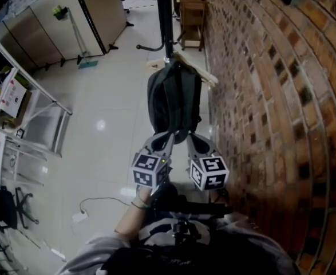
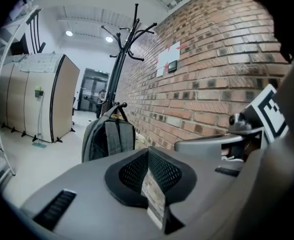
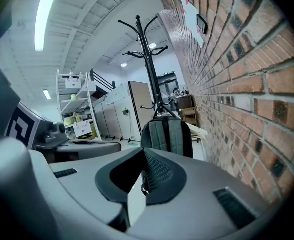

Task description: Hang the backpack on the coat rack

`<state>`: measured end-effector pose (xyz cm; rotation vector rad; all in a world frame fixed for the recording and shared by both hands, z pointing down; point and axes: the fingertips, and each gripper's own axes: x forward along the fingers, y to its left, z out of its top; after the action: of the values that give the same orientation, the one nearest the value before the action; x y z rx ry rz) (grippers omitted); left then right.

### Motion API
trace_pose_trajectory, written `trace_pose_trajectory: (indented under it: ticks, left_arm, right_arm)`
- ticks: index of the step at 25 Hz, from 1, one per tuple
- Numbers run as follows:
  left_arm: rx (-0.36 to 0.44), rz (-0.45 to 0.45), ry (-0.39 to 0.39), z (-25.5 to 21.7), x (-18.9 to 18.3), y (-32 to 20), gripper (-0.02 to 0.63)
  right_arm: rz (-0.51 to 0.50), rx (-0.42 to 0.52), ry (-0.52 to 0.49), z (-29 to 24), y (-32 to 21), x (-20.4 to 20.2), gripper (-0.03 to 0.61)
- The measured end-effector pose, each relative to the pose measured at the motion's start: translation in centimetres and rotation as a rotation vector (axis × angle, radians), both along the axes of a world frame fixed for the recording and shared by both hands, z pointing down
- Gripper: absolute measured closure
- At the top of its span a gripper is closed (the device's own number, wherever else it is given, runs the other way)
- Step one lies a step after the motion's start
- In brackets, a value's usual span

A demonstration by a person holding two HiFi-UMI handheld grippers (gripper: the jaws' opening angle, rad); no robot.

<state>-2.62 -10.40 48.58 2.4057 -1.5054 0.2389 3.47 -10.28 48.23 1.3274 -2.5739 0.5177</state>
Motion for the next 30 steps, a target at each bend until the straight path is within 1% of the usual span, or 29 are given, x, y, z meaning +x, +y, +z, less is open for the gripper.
trace_pose_trajectory:
  ticks: [3,6,9,13,21,30]
  left_arm:
    - [-0.015,0.006,-0.019,0.1,0.3,1.0,0.617]
    - [-0.023,0.026,0.006,0.3,0.1,2.1,0.617]
    - [-0.034,0.039,0.005,0.7,-0.4,2.8,0.617]
    - [-0.018,0.061,0.004,0.1,-1.0,3.1,0.617]
    - [-0.011,0.091,0.011,-0.1,-2.0,3.9,0.617]
    - [-0.009,0.091,0.027,-0.1,-2.6,4.6,0.617]
  right_arm:
    - [0.003,0.003,-0.009,-0.4,1.2,-0.3,0.568]
    - [0.019,-0.007,-0.012,-0.4,2.3,-0.8,0.568]
    - [0.023,-0.008,-0.008,-0.4,2.9,-1.4,0.569]
    - [0.041,0.002,-0.025,-1.0,3.1,-2.2,0.568]
    - [0.066,-0.003,-0.015,-0.8,4.0,-3.4,0.568]
    - [0.057,0.003,0.001,-0.8,4.7,-4.2,0.568]
